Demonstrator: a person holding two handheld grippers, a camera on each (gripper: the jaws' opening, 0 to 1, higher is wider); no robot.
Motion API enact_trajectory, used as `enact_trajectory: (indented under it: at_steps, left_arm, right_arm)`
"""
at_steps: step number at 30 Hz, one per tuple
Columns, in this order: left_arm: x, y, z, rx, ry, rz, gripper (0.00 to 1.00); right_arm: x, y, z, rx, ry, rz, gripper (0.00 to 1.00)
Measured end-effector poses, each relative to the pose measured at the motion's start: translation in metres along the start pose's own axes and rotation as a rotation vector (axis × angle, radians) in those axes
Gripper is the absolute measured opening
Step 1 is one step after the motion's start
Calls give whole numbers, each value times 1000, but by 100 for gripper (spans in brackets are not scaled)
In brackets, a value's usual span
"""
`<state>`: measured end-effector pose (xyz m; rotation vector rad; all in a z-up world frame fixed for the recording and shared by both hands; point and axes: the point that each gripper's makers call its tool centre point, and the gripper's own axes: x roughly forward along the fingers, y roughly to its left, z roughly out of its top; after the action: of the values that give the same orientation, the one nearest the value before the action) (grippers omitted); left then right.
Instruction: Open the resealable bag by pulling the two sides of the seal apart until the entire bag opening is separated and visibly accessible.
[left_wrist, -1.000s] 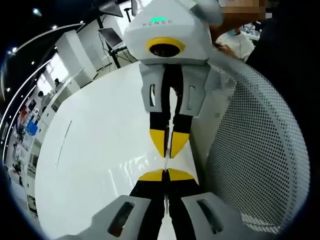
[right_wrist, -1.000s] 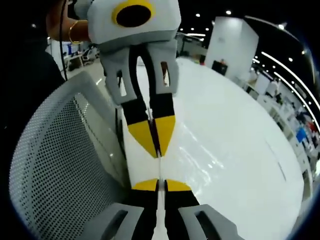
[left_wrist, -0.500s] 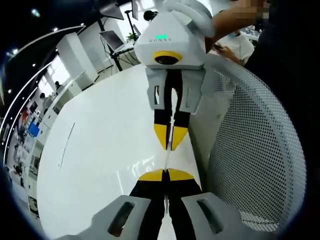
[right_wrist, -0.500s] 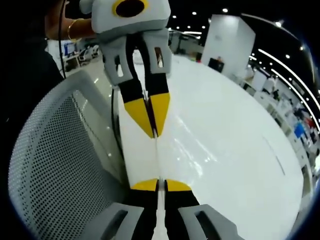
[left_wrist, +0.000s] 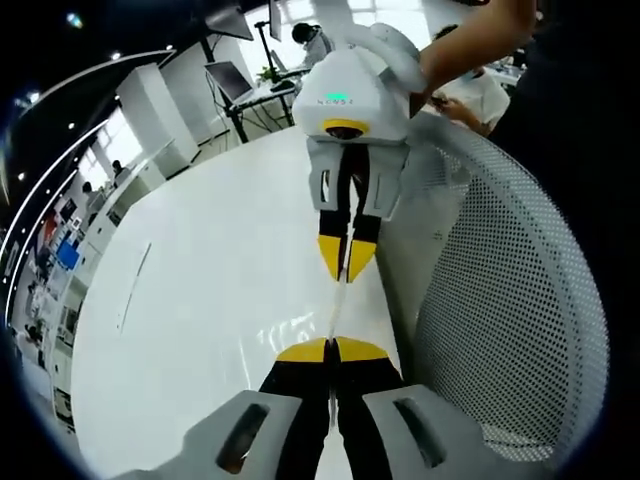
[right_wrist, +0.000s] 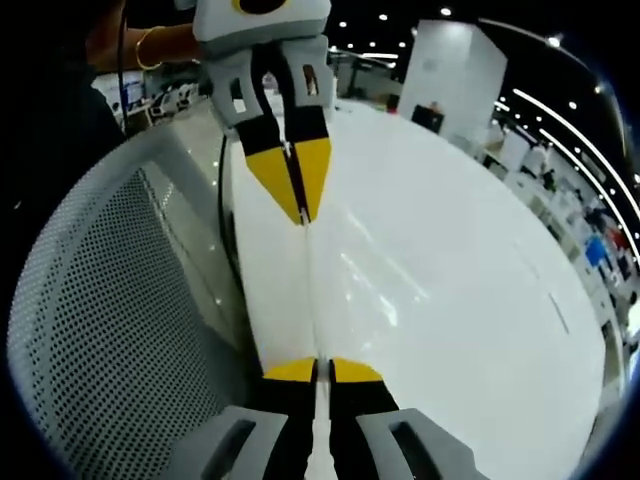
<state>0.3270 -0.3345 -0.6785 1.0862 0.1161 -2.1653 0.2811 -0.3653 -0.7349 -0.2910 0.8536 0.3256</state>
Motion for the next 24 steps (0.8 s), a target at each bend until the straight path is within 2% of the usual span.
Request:
enact_trajectory:
  at_steps: [5,7,16,21,24]
  left_arm:
    - [-1,1,0,-6,-2,4,0]
    - [-1,1,0,-5,-4,4,0]
    - [2,3,0,-3,3,6,0]
    - [1,3,0,-4,7,13,0]
    - [0,6,1,-13,-3,35,0]
  right_arm:
    - [-2,-2,-8,4,20,-5,0]
    - [-4,-3,-5,28,-7,-3,0]
    - [-1,-4,-7,31,9,-12,0]
    - [-1,-10,-7,106,-11,-39,2]
    - [-2,-11,-12,90,21,-47,3]
